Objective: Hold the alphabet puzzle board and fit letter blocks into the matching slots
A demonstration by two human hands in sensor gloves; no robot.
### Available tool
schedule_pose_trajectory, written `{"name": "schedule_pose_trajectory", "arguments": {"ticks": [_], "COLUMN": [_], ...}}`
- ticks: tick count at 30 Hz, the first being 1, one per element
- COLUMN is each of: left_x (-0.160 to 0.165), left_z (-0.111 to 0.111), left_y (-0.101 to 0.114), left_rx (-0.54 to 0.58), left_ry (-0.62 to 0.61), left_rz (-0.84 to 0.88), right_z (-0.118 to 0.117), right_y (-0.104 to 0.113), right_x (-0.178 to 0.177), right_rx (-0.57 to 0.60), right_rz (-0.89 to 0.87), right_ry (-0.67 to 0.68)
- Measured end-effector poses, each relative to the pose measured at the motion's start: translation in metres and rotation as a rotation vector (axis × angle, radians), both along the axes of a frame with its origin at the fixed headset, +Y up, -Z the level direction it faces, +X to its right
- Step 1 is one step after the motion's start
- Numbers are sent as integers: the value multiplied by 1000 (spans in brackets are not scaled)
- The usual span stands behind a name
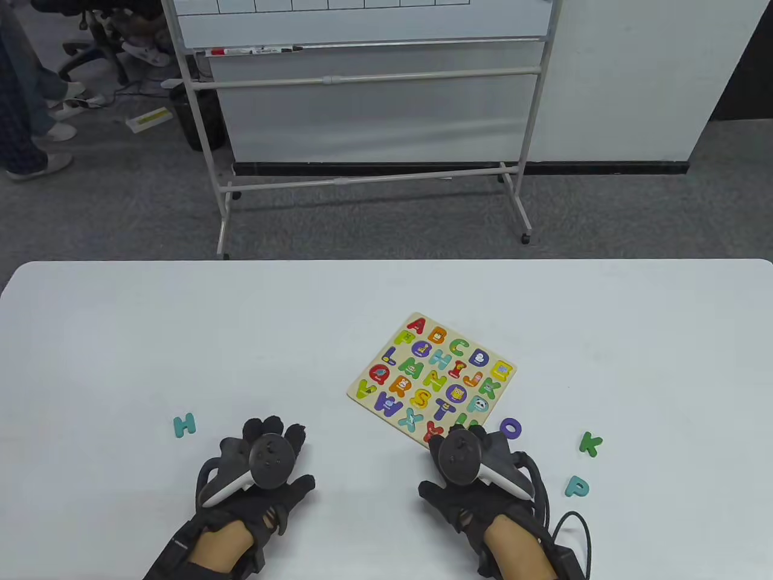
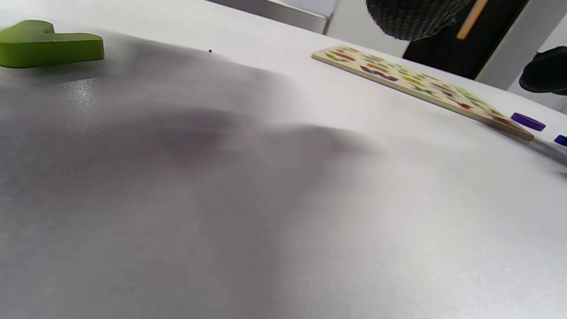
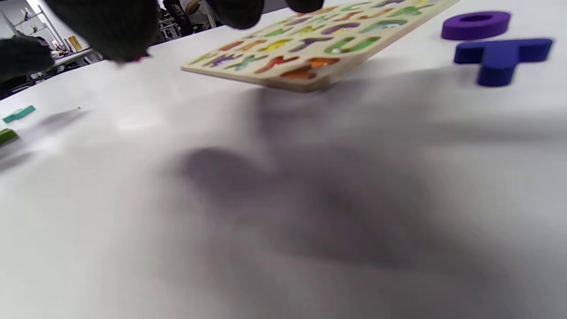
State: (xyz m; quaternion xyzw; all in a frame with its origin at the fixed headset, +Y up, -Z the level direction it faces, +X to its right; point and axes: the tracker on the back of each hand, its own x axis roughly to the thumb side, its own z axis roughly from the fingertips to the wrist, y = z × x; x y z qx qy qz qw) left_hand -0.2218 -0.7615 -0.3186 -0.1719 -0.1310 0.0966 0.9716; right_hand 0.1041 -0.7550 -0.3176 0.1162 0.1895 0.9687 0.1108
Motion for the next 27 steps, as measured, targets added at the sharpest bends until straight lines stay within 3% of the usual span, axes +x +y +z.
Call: {"name": "schedule_pose_trajectory", "arguments": {"ticks": [27], "left_x": [12], "left_z": [1], "left_y": [-8], "left_rx": [-46], "left_ry": [-64], "left_rz": [13], "right_z": [0], "right_y": [1], "right_x": [1], "right_rx": [11], "right_rz": [-17], "right_ry": [2]}}
